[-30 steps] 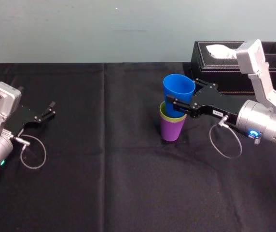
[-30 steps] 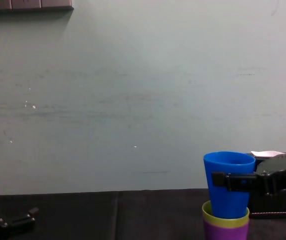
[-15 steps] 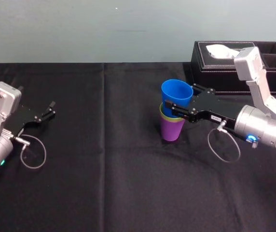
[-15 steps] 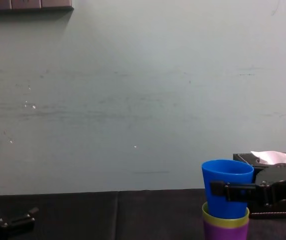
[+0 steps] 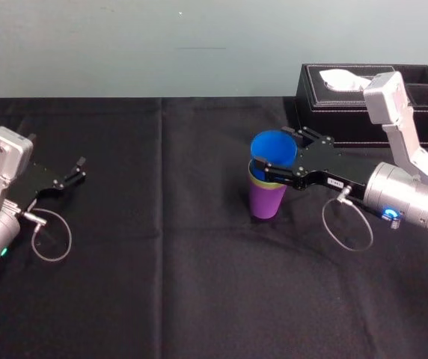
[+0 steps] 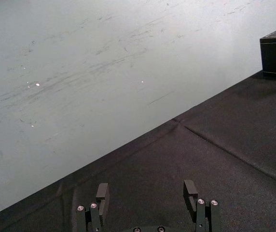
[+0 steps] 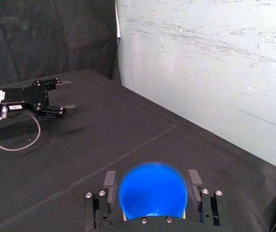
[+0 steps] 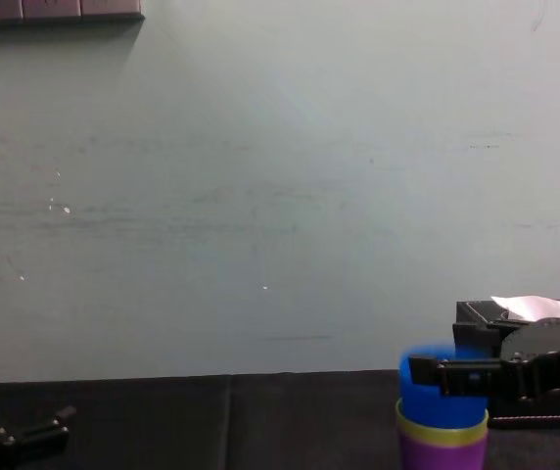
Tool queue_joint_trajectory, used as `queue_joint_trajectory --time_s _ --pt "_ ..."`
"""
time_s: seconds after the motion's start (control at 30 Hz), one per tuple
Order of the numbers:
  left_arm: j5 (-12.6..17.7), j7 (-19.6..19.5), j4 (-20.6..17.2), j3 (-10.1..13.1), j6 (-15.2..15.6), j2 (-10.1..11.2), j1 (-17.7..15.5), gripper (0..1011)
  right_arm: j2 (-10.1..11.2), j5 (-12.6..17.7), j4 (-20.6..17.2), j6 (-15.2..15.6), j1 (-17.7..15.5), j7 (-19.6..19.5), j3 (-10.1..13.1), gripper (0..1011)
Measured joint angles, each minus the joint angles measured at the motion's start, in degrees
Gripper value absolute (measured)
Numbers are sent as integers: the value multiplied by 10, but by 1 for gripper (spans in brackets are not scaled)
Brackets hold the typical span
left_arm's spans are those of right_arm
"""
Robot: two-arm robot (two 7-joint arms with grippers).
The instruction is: Stack the three plastic cups sequentially using one hand.
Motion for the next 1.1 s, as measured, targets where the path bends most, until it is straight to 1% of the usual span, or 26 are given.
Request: queue_joint_trajectory --time_s 0.13,0.17,0.57,0.7,0.8,0.83,0.9,0.93,1.0,1.03,1.1 --pt "0 0 0 0 0 0 0 1011 0 0 0 0 0 0 0 995" --pt "0 0 0 0 0 0 0 1011 0 0 0 0 0 0 0 1002" --pt "0 0 0 0 0 0 0 1011 0 1 -1 1 0 -1 0 1000" --pt "0 0 0 0 0 0 0 1011 2 0 -12 1 -6 -8 4 1000" --pt "0 0 0 0 0 0 0 1011 7 2 -30 -2 -19 -20 16 1000" --pt "0 0 0 0 0 0 0 1012 11 4 -42 -5 -30 -29 25 1000" --pt "0 0 0 0 0 0 0 1011 15 5 -53 -8 -41 -40 34 1000" --pt "0 0 0 0 0 0 0 1011 20 6 -68 -12 -57 -52 47 1000" --pt "0 0 0 0 0 0 0 1011 24 5 -81 -18 -73 -66 60 1000" --pt "0 0 0 0 0 0 0 1011 28 2 -94 -24 -90 -81 74 1000" --pt "0 0 0 0 0 0 0 1011 32 0 -106 -30 -107 -95 87 1000"
